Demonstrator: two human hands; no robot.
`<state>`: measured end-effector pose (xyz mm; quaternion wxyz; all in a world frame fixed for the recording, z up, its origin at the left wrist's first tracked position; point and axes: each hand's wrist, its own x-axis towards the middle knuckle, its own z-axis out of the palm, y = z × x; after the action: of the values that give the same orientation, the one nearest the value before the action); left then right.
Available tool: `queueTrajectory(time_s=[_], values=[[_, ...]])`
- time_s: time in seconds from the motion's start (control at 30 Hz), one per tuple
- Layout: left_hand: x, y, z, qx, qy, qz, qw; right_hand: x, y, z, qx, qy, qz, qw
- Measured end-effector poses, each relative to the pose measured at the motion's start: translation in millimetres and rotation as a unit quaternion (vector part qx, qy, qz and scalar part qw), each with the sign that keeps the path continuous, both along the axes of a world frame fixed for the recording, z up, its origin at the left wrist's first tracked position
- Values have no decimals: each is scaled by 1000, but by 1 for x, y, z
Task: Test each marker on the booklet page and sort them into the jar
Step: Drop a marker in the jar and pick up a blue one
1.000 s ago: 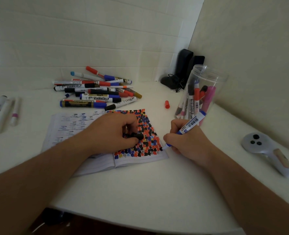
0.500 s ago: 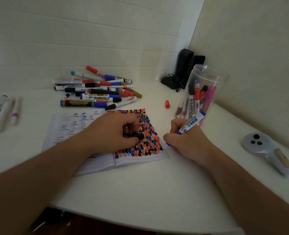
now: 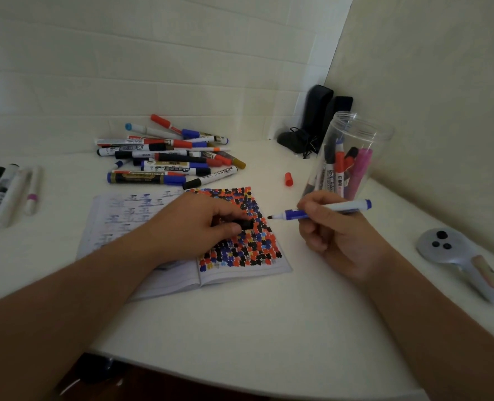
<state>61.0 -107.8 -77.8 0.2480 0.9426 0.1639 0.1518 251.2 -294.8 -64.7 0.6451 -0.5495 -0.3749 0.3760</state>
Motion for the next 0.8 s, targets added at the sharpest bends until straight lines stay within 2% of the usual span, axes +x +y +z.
queueTrajectory(time_s=[0.17,0.8], values=[[0,-2,2,-7,-7,4,1000,2,-1,2,-16,50,17,998],[-2,1,-1,-22,-49,23,998,-3,4,-3,-58,-80,-23,995]])
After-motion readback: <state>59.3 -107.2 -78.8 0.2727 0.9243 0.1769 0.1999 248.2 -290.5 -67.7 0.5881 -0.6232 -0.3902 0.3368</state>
